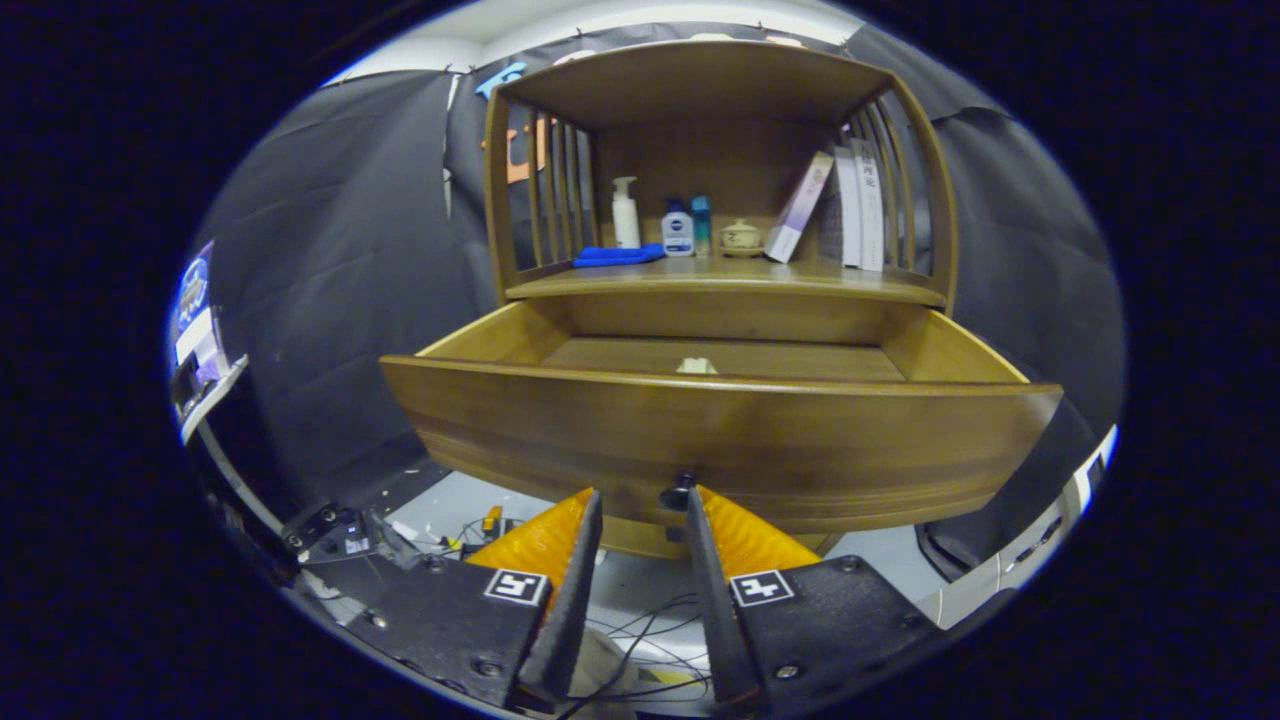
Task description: Pull open the drawer, take out the items inside it, and place them on the countertop above the cabinet.
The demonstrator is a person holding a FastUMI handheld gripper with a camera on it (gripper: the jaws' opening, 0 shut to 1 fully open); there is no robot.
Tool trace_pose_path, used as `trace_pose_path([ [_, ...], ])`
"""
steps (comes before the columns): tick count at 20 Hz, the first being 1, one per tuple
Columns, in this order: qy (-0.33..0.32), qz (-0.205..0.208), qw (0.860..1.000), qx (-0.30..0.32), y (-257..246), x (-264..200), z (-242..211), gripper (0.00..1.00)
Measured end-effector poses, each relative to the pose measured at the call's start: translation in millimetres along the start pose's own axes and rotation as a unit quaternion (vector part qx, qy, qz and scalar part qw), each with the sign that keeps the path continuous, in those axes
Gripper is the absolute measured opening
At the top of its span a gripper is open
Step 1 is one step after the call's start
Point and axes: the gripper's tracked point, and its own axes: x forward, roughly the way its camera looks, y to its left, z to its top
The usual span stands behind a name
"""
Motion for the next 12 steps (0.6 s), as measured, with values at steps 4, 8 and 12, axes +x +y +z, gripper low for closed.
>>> trace_pose_path([
  [4, -0.020, 0.017, 1.000, -0.016, -0.3, -8.0, 62.0, 0.68],
  [8, -0.017, 0.021, 0.999, -0.041, -6.6, 1.0, 102.4, 0.75],
  [12, 0.062, 0.019, 0.995, -0.076, -13.5, 34.6, 93.8, 0.76],
])
